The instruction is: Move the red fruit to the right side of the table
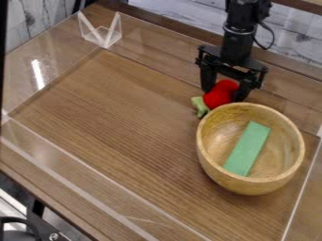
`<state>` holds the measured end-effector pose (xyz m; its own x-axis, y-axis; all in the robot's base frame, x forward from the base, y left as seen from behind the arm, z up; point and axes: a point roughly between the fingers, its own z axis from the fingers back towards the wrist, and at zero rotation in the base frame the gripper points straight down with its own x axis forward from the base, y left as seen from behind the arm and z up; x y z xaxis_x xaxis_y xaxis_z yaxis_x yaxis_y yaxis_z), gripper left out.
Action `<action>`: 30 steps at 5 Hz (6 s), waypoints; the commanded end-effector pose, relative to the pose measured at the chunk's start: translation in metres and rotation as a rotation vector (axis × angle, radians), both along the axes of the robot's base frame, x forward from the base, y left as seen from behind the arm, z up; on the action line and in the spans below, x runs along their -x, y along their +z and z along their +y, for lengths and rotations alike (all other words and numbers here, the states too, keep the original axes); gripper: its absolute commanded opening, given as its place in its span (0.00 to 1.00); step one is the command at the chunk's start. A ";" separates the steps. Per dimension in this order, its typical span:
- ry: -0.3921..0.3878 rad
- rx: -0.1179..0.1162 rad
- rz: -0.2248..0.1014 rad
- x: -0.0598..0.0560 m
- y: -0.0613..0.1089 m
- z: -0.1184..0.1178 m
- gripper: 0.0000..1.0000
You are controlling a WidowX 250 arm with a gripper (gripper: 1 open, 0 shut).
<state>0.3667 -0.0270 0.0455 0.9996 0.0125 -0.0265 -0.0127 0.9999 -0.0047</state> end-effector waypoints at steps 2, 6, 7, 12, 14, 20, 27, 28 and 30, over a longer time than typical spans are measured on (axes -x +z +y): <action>0.009 -0.003 -0.071 -0.009 0.040 -0.001 1.00; 0.034 -0.013 -0.108 -0.006 0.030 0.008 1.00; 0.028 -0.014 -0.116 -0.004 0.025 -0.002 1.00; -0.074 0.011 -0.171 -0.004 0.026 0.011 1.00; -0.132 0.039 -0.205 0.006 0.043 0.017 1.00; -0.090 0.057 -0.203 0.000 0.048 0.023 0.00; -0.049 0.086 -0.285 0.011 0.067 0.074 1.00; -0.011 0.080 -0.293 0.007 0.065 0.077 1.00; 0.096 0.060 -0.305 0.010 0.073 0.082 1.00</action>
<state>0.3483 0.0540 0.0856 0.9781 0.1163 0.1726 -0.1014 0.9905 -0.0924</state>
